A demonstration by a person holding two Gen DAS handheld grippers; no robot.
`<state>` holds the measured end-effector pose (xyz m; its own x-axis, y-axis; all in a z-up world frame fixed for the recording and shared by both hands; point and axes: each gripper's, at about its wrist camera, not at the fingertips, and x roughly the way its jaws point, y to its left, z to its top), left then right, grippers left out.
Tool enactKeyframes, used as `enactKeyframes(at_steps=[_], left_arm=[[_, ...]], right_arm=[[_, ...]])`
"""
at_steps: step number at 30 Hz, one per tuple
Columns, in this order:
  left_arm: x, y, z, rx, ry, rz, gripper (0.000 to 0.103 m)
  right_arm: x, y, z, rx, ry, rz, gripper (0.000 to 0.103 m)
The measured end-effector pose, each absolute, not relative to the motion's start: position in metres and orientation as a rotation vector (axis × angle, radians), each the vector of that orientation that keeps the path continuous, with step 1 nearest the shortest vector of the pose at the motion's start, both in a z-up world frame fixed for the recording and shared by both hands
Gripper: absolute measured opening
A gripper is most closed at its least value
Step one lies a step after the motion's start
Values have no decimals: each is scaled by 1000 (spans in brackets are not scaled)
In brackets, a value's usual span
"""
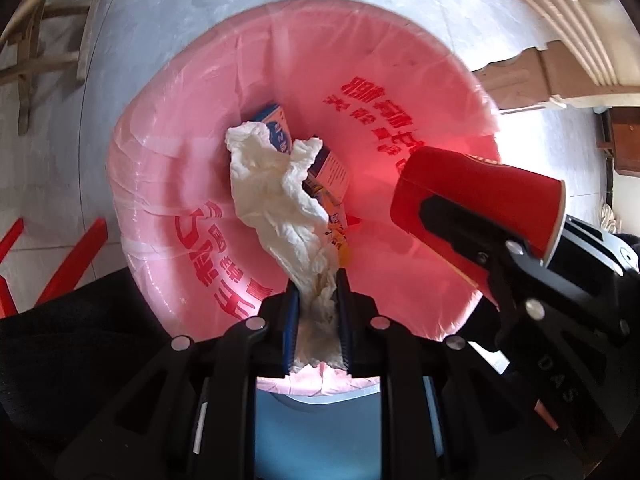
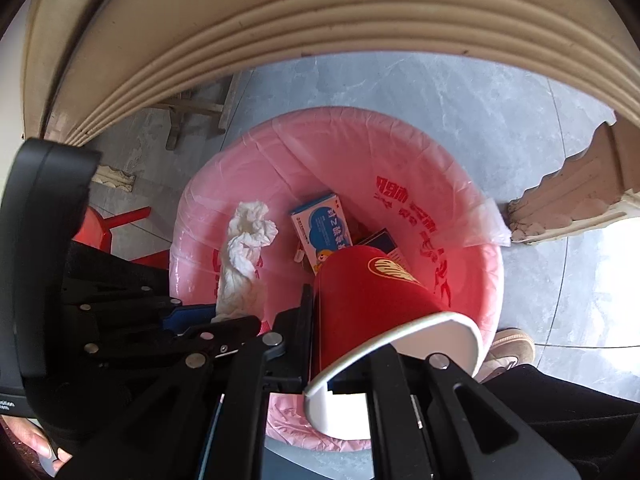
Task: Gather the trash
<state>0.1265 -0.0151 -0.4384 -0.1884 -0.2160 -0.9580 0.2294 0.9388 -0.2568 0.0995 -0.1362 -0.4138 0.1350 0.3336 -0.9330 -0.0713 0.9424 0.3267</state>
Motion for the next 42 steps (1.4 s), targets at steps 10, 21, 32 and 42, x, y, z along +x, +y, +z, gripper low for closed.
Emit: enactKeyframes(at_steps=[10,21,32,42], left_arm=[[135,-4,-442,-19,1707,-349,38],[139,2,-439,-56,1700,-334,52],[142,4,-432,-49,1658,-270,54],[131,0,-410,18,1549,-215,58]], right_arm=[[103,-136,-427,230,1436,295,6],[105,-138,-433,221,1437,269,8],[102,-150,-427,205,1413,142,49],[82,-152,-392,179,1330,115,60]])
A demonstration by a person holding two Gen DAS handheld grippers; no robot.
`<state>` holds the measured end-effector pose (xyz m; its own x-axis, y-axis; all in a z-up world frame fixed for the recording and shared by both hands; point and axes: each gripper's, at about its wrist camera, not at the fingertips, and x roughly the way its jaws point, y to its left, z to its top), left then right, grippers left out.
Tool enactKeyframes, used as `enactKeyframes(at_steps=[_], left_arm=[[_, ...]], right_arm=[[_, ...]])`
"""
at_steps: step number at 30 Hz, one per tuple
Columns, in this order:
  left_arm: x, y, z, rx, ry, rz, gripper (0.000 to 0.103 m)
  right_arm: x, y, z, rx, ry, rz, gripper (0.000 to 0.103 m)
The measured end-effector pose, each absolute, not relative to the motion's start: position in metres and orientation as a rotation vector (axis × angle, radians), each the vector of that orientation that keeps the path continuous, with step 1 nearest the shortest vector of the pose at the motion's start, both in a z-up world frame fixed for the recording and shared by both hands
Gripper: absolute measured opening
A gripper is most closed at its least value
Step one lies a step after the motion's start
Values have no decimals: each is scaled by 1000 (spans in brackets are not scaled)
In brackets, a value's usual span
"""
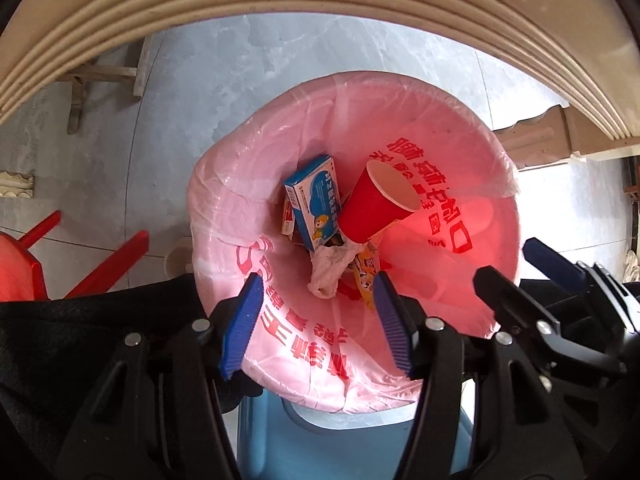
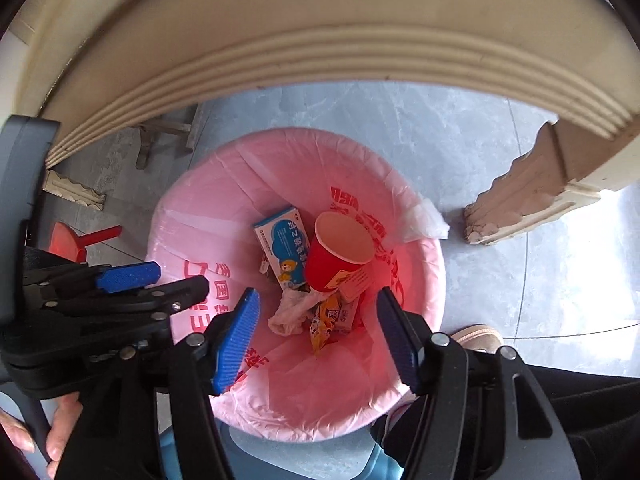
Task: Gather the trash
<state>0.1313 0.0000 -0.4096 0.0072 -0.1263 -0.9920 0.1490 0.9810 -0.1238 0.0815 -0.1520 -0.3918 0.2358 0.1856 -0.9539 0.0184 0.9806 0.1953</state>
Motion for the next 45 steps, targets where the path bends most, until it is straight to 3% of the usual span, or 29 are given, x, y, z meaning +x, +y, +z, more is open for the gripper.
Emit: enactKeyframes(at_steps=[11,15,21,26,38,45], left_arm=[[104,-3,-332,31,1302,-187,58],[94,-4,-299,32,1199,-155,61],[73,-7,-247,94,999,-62,79],[62,0,-210,49,962,-95,80],[25,8,-140,-5,843,-131,88],[0,1,-115,6,789,-141,91]], right_arm=[[51,-159,-321,157,1162,53,62],[37,-160,-289,115,1089,0,76],[19,-164,-248,120,973,-44,87],[0,-166,-207,104,835,-78,96],[-45,-157,-115,55,570,-88,96],[-67,-163,-91,78,505,-136,96]])
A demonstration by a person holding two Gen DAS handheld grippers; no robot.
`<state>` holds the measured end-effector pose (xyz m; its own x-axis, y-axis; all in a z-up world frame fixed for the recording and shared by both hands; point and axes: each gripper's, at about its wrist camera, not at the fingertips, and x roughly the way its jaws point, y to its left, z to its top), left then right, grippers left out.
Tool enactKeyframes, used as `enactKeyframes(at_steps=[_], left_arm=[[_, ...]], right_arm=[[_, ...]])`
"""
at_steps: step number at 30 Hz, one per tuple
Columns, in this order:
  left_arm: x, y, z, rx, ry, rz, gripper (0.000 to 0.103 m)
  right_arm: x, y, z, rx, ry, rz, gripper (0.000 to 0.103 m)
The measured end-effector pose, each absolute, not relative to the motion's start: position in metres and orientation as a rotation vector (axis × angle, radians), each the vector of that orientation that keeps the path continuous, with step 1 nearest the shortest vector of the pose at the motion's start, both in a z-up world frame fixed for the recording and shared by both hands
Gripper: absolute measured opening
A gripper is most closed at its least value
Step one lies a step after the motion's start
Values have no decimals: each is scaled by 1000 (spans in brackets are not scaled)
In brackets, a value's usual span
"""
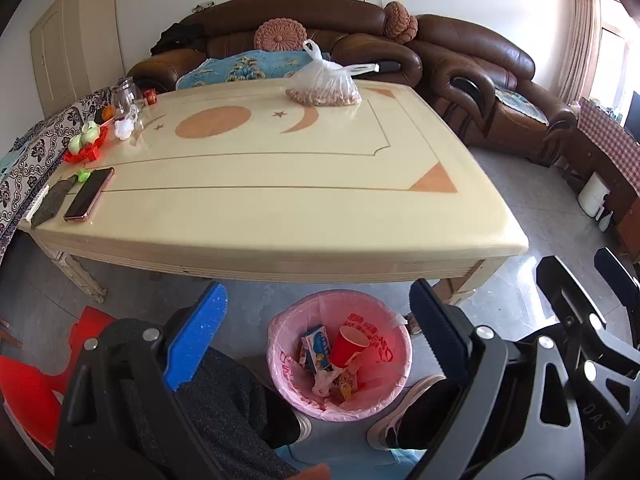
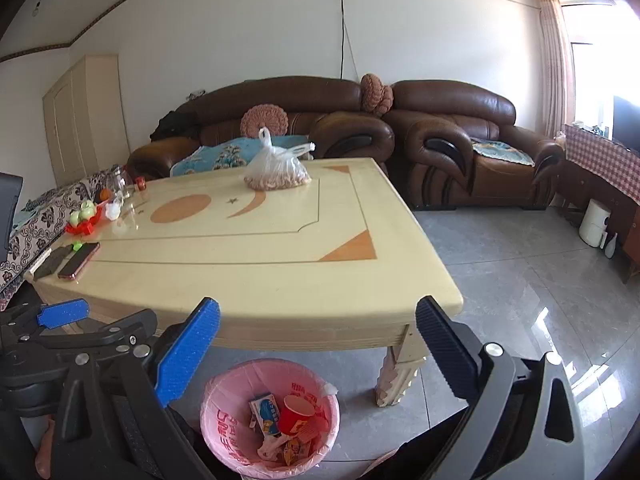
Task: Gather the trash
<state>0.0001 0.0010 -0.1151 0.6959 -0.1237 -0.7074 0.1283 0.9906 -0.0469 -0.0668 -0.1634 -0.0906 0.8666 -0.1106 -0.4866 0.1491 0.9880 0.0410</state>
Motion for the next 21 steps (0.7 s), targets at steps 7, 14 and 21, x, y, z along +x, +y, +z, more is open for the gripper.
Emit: enactKeyframes(at_steps=[7,14,21], left_arm=[[-20,0,-94,13,731,-117,94],[-31,1,-79,7,699,-107,95],[-39,2,-69,3,661,-88,95]], right_arm=[[-91,-162,-72,50,472,-160,96],[-106,-157,-51,22,452,-186,96],[-114,-152,-39,-4,437,-206,96]])
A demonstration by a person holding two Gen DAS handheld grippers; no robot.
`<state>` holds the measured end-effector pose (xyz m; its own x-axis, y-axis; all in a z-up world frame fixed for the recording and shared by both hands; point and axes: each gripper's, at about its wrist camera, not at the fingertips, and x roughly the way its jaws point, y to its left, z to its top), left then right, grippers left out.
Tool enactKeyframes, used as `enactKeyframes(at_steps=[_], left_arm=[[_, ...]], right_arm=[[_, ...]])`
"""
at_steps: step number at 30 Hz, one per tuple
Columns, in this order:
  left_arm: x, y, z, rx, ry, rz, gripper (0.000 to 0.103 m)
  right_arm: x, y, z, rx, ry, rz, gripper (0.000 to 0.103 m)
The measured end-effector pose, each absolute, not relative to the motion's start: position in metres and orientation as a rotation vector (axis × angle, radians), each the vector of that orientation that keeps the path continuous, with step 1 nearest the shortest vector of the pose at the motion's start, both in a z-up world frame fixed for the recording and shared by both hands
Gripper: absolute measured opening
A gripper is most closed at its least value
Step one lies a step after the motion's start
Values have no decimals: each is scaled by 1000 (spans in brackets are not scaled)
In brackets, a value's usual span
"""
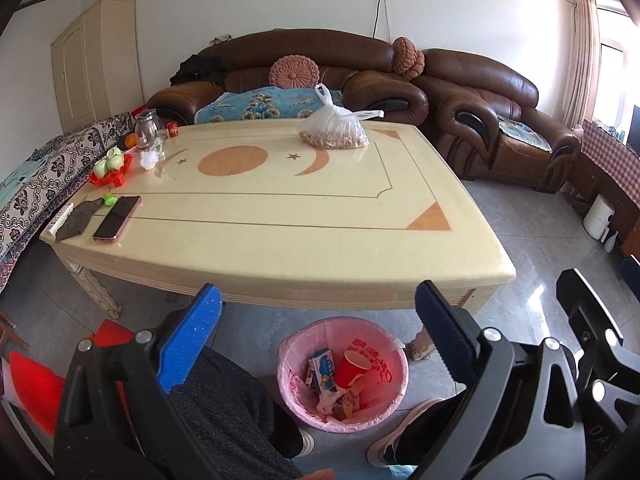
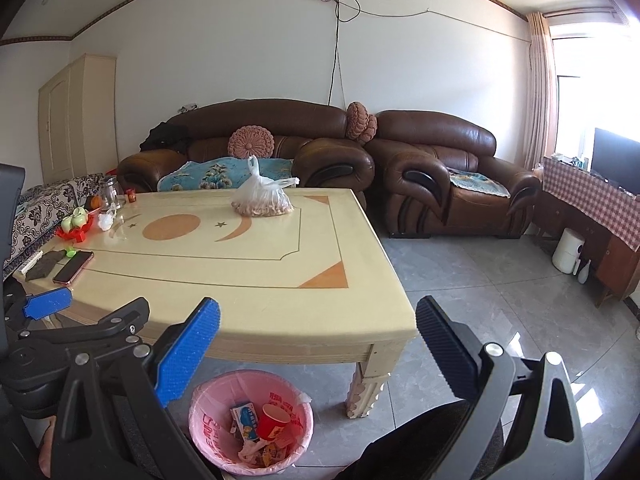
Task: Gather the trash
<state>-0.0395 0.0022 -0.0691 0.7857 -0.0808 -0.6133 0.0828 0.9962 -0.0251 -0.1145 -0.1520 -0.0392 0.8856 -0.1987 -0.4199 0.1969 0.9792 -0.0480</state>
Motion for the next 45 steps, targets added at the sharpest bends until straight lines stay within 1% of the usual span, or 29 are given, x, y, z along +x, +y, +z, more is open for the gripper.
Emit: enactKeyframes(at_steps=[33,41,45], left_arm=[[-44,15,-62,-1,644,-44,96],[-37,18,-66,-58,685,-120,97],[-37,14,-68,-31,685,-99,97]], right_arm=[[-111,-143,-30,3,434,-172,96],[-109,-145,-30,10,432,-171,96],[-108,-146,-32,11,440,-171,96]])
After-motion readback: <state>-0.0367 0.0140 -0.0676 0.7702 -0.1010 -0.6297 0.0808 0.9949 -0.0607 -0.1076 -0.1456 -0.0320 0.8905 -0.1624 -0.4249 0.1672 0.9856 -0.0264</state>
